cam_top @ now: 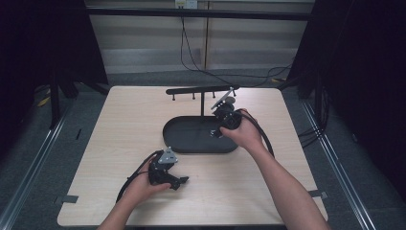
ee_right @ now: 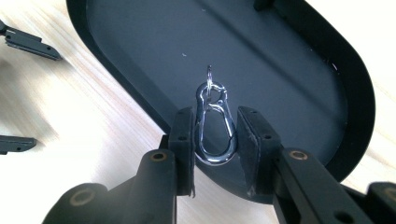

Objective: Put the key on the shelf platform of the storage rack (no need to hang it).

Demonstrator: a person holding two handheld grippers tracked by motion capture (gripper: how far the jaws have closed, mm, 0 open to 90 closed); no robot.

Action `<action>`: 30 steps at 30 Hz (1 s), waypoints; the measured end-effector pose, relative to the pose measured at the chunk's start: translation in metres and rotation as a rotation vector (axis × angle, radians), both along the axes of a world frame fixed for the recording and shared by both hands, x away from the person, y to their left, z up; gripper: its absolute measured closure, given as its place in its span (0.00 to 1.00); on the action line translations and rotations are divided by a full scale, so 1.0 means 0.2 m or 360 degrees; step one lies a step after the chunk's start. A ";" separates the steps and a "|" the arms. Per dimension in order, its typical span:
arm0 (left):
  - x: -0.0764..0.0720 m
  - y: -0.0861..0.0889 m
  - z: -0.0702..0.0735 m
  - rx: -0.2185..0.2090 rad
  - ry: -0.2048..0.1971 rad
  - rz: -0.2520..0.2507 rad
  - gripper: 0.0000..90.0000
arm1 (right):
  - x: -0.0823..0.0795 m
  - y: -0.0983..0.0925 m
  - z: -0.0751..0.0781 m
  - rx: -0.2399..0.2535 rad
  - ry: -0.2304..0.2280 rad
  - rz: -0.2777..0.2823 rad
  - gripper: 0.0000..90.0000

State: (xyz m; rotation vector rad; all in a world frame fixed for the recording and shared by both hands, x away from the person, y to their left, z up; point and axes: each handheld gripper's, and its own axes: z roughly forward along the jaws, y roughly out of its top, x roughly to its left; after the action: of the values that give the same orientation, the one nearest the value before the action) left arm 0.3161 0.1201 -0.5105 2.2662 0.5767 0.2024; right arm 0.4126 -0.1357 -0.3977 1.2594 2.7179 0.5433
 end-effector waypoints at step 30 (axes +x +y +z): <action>0.00 0.00 0.00 0.0001 -0.0002 0.0000 0.11 | 0.07 -0.01 -0.07 -0.0043 -0.0016 -0.0058 0.77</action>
State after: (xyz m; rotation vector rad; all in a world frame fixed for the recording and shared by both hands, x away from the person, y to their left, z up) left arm 0.3161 0.1201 -0.5105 2.2663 0.5760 0.2036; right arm 0.4266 -0.1376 -0.4119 1.2935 2.6789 0.5065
